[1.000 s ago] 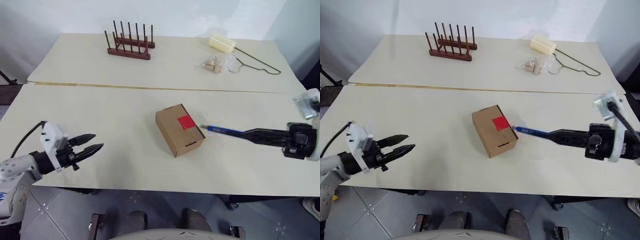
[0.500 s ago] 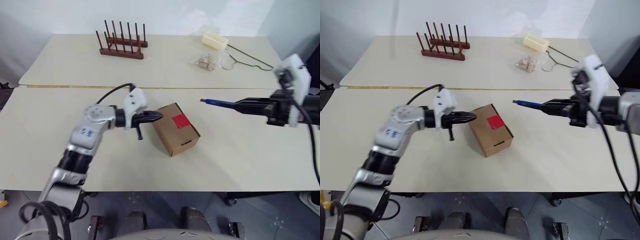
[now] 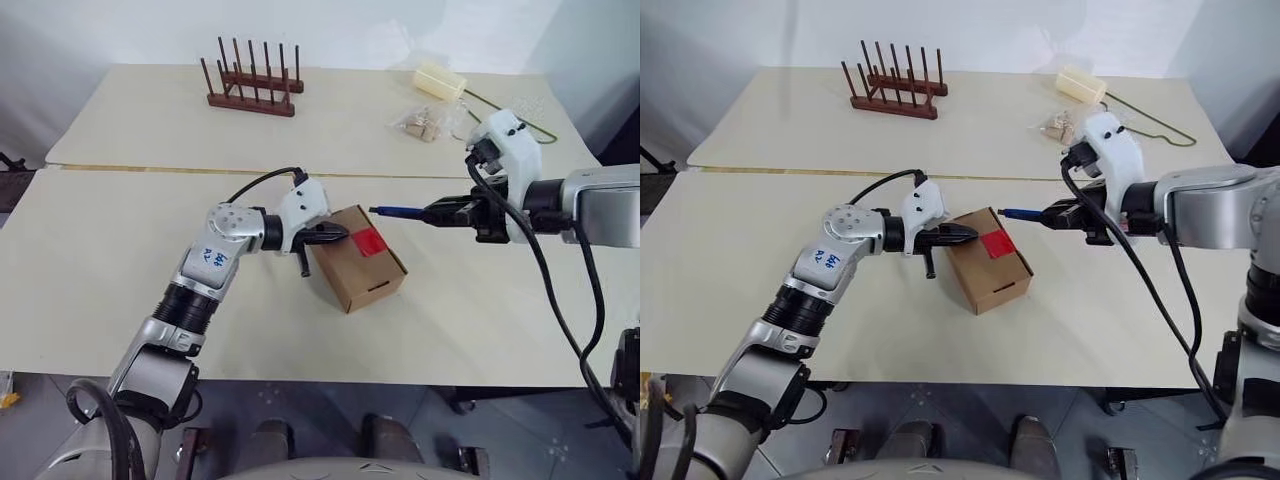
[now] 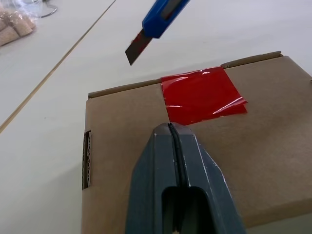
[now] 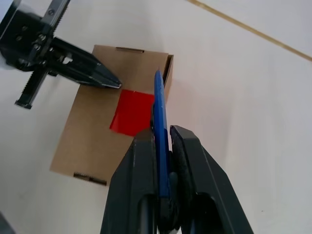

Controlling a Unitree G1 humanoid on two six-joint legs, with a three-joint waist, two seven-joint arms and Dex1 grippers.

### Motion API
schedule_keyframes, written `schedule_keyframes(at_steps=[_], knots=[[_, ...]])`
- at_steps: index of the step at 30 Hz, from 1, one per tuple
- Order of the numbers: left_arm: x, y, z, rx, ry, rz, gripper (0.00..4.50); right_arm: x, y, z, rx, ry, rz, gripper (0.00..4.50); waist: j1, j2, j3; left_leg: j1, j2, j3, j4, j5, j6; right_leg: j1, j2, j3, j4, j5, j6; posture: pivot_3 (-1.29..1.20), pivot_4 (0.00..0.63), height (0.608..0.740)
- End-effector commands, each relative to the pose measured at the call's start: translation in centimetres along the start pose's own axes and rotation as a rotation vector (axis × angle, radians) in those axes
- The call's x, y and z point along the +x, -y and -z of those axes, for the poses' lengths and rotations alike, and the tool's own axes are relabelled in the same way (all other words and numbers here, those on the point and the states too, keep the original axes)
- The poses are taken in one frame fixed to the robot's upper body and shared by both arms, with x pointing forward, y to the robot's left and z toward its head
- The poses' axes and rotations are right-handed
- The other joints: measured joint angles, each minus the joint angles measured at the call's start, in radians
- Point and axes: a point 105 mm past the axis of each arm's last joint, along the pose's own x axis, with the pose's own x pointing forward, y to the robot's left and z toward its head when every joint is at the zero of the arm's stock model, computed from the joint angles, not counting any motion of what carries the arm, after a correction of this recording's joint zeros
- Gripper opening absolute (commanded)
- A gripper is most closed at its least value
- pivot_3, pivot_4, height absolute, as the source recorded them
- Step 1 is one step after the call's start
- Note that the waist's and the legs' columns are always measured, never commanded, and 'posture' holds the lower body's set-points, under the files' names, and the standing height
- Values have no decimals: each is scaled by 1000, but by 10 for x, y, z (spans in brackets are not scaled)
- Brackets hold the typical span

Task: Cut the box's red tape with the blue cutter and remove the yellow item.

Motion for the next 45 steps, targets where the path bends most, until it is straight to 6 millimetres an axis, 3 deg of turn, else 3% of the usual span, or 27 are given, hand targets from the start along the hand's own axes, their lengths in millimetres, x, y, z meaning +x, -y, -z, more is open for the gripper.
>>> schedule_keyframes(at_steps=[1, 20, 45], knots=[[4, 9, 9, -21, -31, 18, 0, -1, 0, -5, -30, 27, 42, 148, 2, 0, 0, 0, 0, 0, 1, 0, 0, 0, 0, 0, 1, 0, 0, 0, 150, 740], [-2, 19, 15, -40, -52, 17, 0, 12, -2, 13, -21, -8, 37, 148, 1, 0, 0, 0, 0, 0, 3, 0, 0, 0, 0, 1, 3, 0, 0, 0, 150, 740], [1, 20, 23, -79, -121, -1, 0, 10, -6, 35, -5, -173, -58, 148, 2, 0, 0, 1, 0, 0, 3, 0, 1, 1, 0, 1, 4, 0, 0, 0, 150, 740]])
